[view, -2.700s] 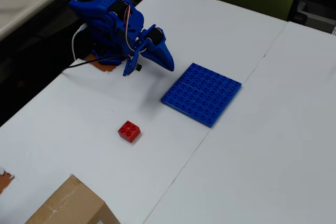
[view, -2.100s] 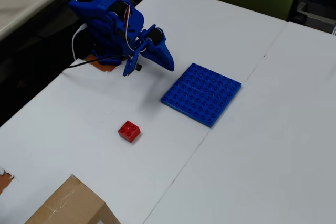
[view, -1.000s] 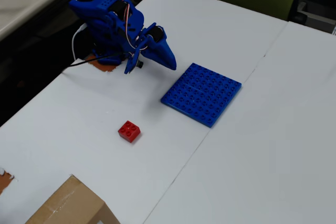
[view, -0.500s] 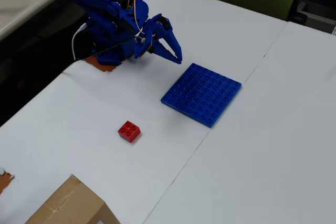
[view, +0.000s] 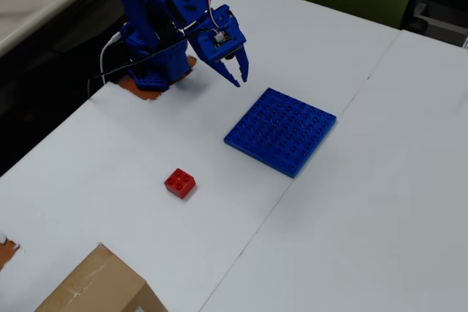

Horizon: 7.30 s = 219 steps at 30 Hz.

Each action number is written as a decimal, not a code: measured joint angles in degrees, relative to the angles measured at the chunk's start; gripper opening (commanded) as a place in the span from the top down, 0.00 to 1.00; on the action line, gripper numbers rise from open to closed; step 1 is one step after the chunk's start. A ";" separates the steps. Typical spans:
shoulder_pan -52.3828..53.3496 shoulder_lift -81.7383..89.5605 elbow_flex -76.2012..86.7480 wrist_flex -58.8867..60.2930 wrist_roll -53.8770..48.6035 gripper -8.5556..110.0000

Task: Pick up the 2x2 red block and go up the 8x8 blue block.

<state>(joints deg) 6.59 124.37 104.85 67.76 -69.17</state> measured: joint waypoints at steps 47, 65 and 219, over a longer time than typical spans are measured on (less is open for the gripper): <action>32.26 -48.08 -33.13 10.28 -62.05 0.83; 32.43 -51.24 -33.13 6.68 -62.58 0.72; -11.78 -49.92 -64.16 33.57 -107.23 0.92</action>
<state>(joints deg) -5.19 74.44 40.69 101.34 -176.40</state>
